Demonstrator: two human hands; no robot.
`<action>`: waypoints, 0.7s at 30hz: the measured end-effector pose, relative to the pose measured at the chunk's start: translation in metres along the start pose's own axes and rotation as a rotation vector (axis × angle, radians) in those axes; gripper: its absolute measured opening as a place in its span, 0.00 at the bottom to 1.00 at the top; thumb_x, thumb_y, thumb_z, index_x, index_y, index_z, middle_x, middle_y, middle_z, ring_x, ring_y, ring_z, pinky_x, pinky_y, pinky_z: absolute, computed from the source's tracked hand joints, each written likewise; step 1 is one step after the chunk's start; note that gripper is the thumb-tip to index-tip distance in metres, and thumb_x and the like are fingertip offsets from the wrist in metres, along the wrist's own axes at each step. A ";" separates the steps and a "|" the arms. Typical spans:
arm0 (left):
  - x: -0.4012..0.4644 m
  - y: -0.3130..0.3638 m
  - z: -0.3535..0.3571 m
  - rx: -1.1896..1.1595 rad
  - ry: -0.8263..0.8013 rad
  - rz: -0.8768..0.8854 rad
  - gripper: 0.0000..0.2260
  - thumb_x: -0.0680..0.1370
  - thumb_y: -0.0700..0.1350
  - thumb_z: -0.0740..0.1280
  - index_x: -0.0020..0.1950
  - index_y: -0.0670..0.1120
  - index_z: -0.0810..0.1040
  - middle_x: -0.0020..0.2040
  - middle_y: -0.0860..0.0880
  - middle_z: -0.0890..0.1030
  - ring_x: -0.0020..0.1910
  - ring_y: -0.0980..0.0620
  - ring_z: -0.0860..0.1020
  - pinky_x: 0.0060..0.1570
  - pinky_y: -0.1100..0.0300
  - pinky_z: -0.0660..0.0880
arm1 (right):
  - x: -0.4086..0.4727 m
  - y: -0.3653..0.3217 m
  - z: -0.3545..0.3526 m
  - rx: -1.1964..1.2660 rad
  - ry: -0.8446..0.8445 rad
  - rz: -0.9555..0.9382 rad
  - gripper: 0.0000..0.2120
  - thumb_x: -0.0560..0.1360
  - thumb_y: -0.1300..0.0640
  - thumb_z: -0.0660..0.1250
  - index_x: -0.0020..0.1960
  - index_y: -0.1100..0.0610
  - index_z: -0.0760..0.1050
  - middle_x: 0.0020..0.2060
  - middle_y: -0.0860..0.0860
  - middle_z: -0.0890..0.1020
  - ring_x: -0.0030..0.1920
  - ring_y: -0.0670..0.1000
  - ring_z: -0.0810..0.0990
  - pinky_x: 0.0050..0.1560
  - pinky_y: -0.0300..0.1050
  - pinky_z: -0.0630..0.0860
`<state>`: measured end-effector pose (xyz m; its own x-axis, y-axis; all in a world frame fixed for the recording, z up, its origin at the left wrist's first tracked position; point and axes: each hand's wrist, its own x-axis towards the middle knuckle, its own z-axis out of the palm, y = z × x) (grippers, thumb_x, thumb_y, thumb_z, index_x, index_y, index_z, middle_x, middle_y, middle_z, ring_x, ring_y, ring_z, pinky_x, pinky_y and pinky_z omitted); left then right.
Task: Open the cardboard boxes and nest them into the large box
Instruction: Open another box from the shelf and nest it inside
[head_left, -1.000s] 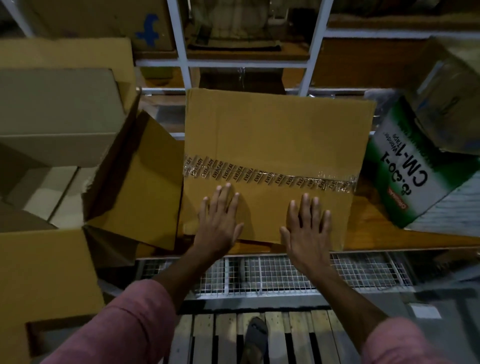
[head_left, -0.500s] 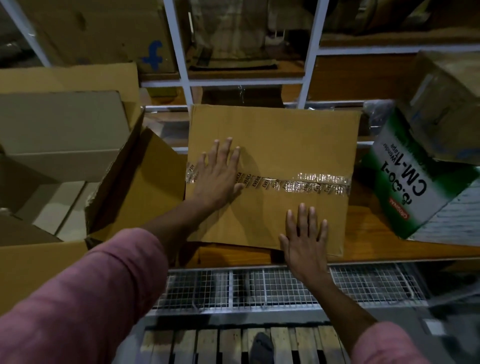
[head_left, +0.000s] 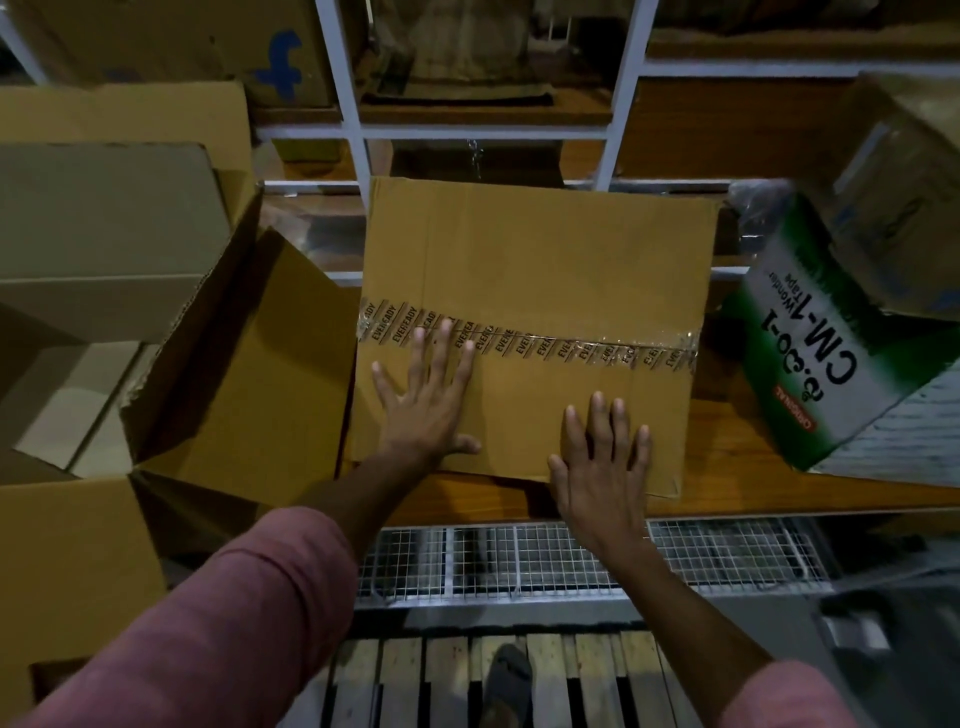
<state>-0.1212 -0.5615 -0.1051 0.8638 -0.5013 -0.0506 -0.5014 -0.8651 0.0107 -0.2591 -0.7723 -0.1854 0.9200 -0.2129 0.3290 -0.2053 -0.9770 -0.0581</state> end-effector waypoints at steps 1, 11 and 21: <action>-0.001 0.001 0.001 0.004 0.003 -0.006 0.62 0.67 0.72 0.71 0.79 0.52 0.28 0.76 0.46 0.21 0.76 0.39 0.25 0.67 0.19 0.45 | 0.004 0.001 -0.003 0.008 0.004 0.009 0.32 0.81 0.41 0.58 0.81 0.54 0.60 0.82 0.59 0.53 0.81 0.62 0.49 0.76 0.71 0.49; -0.010 -0.001 0.011 0.032 0.067 0.001 0.59 0.68 0.74 0.67 0.81 0.50 0.31 0.78 0.45 0.24 0.77 0.39 0.27 0.66 0.18 0.48 | 0.078 0.048 -0.042 0.195 0.067 0.181 0.50 0.69 0.27 0.68 0.81 0.49 0.54 0.82 0.55 0.47 0.80 0.65 0.39 0.70 0.77 0.56; 0.007 -0.015 -0.009 -0.030 0.177 -0.079 0.53 0.70 0.73 0.67 0.82 0.52 0.41 0.82 0.46 0.36 0.80 0.39 0.38 0.70 0.22 0.50 | 0.063 0.053 -0.031 0.120 0.052 0.148 0.44 0.70 0.34 0.72 0.79 0.49 0.60 0.80 0.57 0.52 0.81 0.63 0.47 0.61 0.79 0.66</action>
<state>-0.1073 -0.5523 -0.0966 0.8967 -0.4249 0.1241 -0.4327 -0.9005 0.0431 -0.2221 -0.8366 -0.1387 0.8634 -0.3567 0.3567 -0.2934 -0.9303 -0.2202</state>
